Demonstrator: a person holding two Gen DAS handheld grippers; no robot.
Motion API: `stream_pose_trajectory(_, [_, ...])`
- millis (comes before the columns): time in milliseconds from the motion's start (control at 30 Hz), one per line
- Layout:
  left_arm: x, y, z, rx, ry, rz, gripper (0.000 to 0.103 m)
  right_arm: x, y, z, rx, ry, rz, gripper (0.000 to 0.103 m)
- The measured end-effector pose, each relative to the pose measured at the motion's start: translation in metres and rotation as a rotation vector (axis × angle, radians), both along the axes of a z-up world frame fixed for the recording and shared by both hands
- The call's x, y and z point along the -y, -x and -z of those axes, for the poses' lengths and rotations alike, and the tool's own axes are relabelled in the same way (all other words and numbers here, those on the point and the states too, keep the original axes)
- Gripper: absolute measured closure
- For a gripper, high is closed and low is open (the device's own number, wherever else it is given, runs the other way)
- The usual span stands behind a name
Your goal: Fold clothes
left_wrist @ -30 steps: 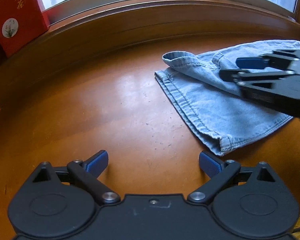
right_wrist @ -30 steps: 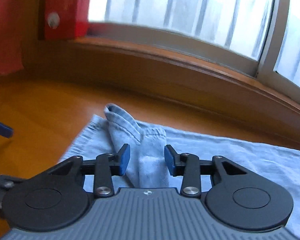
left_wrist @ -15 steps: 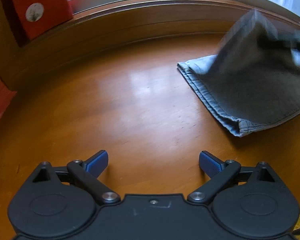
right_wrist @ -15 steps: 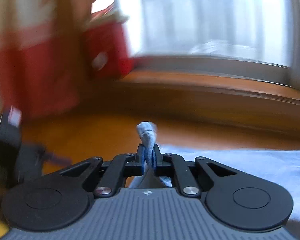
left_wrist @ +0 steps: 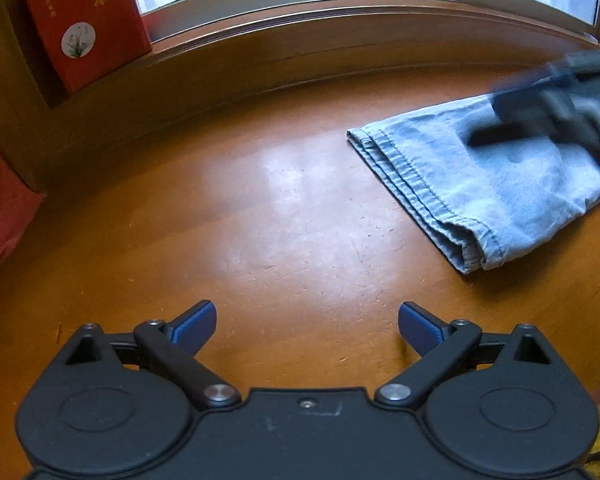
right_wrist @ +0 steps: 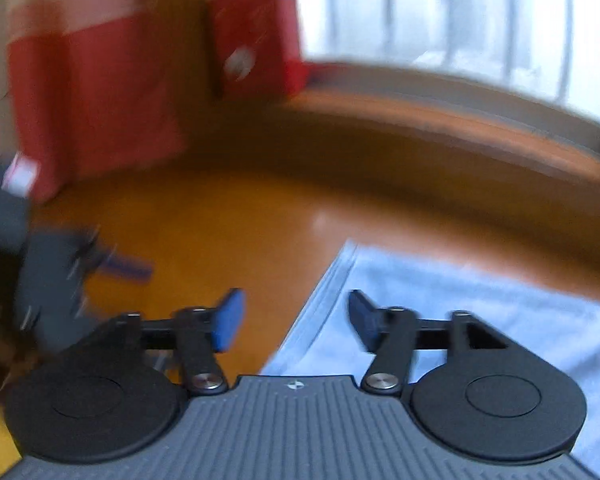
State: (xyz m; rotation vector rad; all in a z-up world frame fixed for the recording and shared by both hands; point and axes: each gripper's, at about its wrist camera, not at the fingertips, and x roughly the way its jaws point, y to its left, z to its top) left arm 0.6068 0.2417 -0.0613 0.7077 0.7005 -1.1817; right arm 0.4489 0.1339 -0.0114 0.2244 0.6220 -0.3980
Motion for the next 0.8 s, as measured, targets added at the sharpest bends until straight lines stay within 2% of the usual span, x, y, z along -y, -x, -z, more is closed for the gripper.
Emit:
stream_pose_trajectory(67, [-0.001, 0.000, 0.001, -0.010, 0.003, -0.010, 0.005, 0.014, -0.022, 0.007, -0.035, 0.070, 0.013, 0.040])
stream_pose_trajectory(133, [-0.003, 0.000, 0.000, -0.012, 0.006, -0.017, 0.005, 0.029, -0.047, 0.026, -0.107, 0.137, 0.005, 0.042])
stream_pose_trajectory(200, [-0.004, -0.001, 0.000, -0.013, 0.011, -0.031, 0.005, 0.044, -0.066, 0.045, -0.180, 0.181, -0.015, 0.050])
stream_pose_trajectory(267, [-0.003, -0.004, 0.001, -0.016, 0.012, -0.049, 0.005, 0.060, -0.073, 0.055, -0.206, 0.175, -0.085, 0.049])
stream_pose_trajectory(367, [-0.003, -0.007, 0.004, -0.024, -0.002, -0.081, 0.005, 0.075, -0.073, 0.059, -0.248, 0.111, -0.263, 0.041])
stream_pose_trajectory(467, [-0.003, -0.011, 0.008, -0.031, -0.019, -0.109, 0.005, 0.082, -0.071, 0.062, -0.256, 0.142, -0.398, 0.041])
stream_pose_trajectory(600, [0.000, -0.016, 0.008, -0.042, -0.026, -0.133, 0.004, 0.095, -0.071, 0.060, -0.259, 0.138, -0.467, 0.037])
stream_pose_trajectory(800, [0.008, -0.016, 0.009, -0.031, -0.036, -0.154, 0.004, 0.100, -0.063, 0.050, -0.264, 0.104, -0.544, 0.036])
